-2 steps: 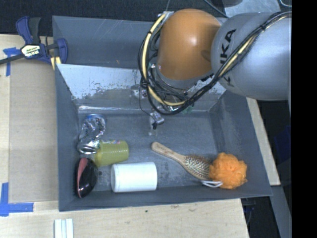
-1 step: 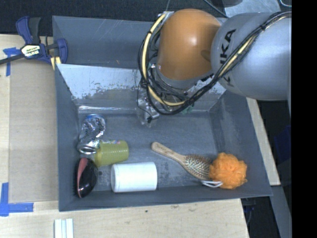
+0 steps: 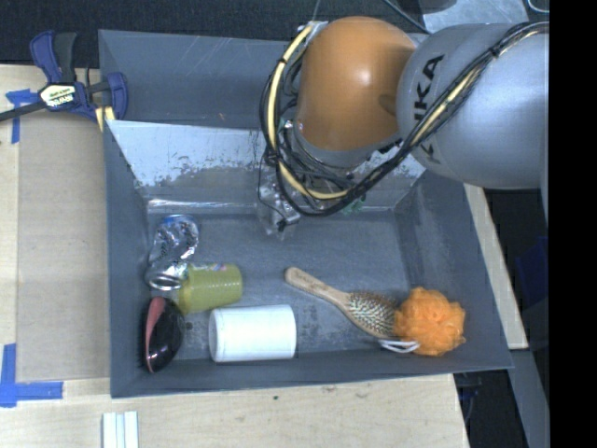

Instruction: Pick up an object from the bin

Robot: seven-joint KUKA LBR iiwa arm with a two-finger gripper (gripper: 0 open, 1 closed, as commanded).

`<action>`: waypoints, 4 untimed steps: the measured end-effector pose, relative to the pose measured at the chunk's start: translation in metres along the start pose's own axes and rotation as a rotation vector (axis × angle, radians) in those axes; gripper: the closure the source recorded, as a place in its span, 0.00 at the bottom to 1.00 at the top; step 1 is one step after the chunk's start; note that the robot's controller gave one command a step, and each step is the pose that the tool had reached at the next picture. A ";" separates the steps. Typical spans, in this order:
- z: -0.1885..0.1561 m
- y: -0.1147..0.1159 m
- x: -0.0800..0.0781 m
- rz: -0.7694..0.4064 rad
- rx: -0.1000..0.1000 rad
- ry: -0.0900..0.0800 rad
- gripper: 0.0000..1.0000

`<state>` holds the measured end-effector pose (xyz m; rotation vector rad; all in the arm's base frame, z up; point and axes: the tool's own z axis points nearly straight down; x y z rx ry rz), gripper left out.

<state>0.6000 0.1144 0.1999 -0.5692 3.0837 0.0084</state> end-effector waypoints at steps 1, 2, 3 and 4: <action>0.000 0.000 0.000 0.000 0.000 0.000 1.00; 0.000 0.000 0.000 0.000 0.000 0.000 1.00; 0.000 0.000 0.000 0.001 0.000 0.000 1.00; 0.028 0.030 -0.017 -0.314 -0.001 -0.001 1.00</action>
Offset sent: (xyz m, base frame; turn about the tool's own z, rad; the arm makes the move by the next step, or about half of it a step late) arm 0.0000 0.0000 0.0000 0.0000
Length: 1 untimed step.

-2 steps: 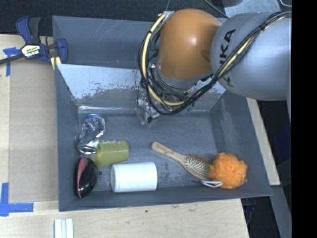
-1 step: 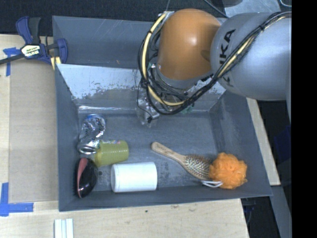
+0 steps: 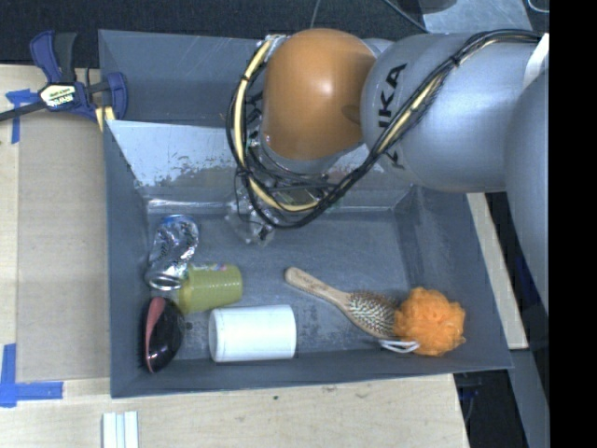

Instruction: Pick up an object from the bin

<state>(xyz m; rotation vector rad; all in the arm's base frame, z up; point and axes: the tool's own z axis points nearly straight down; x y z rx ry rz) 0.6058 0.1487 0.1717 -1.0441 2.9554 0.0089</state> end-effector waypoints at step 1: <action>-0.001 -0.001 0.000 0.003 0.001 -0.001 0.00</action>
Offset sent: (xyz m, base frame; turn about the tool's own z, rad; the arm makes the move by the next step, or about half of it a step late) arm 0.0000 0.0000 0.0000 0.0000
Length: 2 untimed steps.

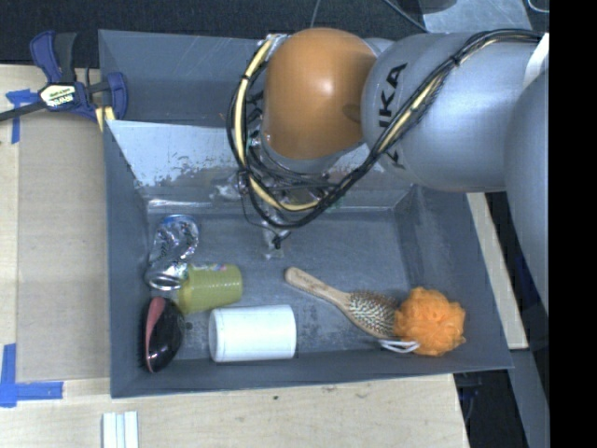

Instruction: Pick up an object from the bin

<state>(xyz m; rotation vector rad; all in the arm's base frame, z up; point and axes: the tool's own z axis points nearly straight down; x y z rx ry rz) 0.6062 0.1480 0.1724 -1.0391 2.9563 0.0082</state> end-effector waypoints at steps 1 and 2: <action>0.000 0.000 0.000 0.000 0.000 0.000 0.00; 0.000 0.000 0.000 0.000 0.000 0.000 0.00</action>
Offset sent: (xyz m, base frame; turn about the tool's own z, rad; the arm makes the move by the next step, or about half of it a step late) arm 0.0000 0.0000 0.0000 0.0000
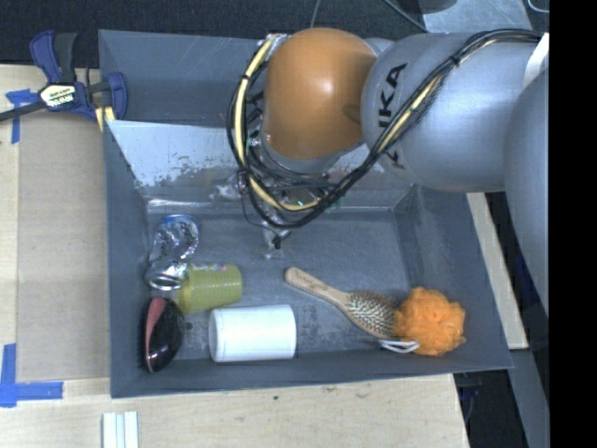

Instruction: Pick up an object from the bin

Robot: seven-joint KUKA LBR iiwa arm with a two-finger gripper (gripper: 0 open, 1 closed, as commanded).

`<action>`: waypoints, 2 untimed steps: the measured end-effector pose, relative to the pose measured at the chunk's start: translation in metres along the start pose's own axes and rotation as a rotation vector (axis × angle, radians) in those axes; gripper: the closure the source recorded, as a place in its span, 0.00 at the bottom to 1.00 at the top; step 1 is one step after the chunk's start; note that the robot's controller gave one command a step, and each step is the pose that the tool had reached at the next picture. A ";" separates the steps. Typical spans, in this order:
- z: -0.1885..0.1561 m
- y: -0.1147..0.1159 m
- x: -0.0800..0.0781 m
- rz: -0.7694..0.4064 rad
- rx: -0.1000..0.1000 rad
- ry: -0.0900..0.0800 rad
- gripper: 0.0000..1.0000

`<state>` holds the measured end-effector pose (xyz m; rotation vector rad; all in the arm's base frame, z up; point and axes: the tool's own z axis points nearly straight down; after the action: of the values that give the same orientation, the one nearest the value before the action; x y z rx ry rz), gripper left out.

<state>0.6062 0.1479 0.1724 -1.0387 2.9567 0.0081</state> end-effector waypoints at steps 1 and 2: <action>0.000 0.000 0.000 0.000 0.000 0.000 0.00; 0.000 0.000 0.000 0.000 0.000 0.000 0.00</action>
Offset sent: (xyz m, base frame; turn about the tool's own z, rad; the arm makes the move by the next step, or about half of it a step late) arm 0.0000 0.0000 0.0000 0.0000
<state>0.6062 0.1478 0.1724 -1.0386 2.9569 0.0082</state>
